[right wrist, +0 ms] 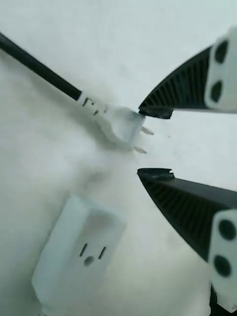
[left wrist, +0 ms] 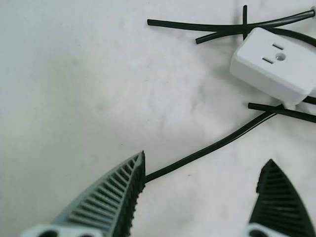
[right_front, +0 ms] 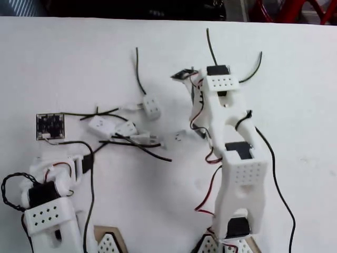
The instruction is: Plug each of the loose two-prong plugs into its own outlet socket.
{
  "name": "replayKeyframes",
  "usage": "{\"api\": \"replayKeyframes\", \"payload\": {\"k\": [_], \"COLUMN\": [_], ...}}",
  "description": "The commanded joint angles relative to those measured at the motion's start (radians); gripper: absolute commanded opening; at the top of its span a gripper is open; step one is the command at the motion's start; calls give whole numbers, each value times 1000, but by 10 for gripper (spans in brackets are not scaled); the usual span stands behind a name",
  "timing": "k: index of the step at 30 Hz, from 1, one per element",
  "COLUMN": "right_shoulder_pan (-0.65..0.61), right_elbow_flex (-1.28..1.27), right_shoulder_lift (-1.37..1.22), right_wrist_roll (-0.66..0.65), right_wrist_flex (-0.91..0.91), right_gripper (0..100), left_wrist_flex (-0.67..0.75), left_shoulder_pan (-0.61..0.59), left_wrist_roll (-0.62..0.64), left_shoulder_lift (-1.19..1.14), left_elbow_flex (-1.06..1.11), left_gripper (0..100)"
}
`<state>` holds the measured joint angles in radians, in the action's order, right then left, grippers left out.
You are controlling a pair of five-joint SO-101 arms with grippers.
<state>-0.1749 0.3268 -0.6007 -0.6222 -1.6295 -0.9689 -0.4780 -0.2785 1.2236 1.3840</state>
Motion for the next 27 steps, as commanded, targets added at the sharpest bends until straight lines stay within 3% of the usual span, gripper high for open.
{"api": "replayKeyframes", "payload": {"k": [1, 17, 27], "right_shoulder_pan": [-13, -42, -47], "right_elbow_flex": [11, 2, -216], "right_shoulder_lift": [1, 168, 177], "right_wrist_roll": [9, 71, 71], "right_wrist_flex": [39, -10, 220], "right_gripper": [156, 156, 156], "left_wrist_flex": [21, 21, 21], "left_shoulder_pan": [-5, -5, -5], "left_wrist_roll": [6, 6, 6], "left_shoulder_lift": [16, 16, 16], "left_elbow_flex": [-3, -3, -3], "left_gripper": [351, 352, 352]}}
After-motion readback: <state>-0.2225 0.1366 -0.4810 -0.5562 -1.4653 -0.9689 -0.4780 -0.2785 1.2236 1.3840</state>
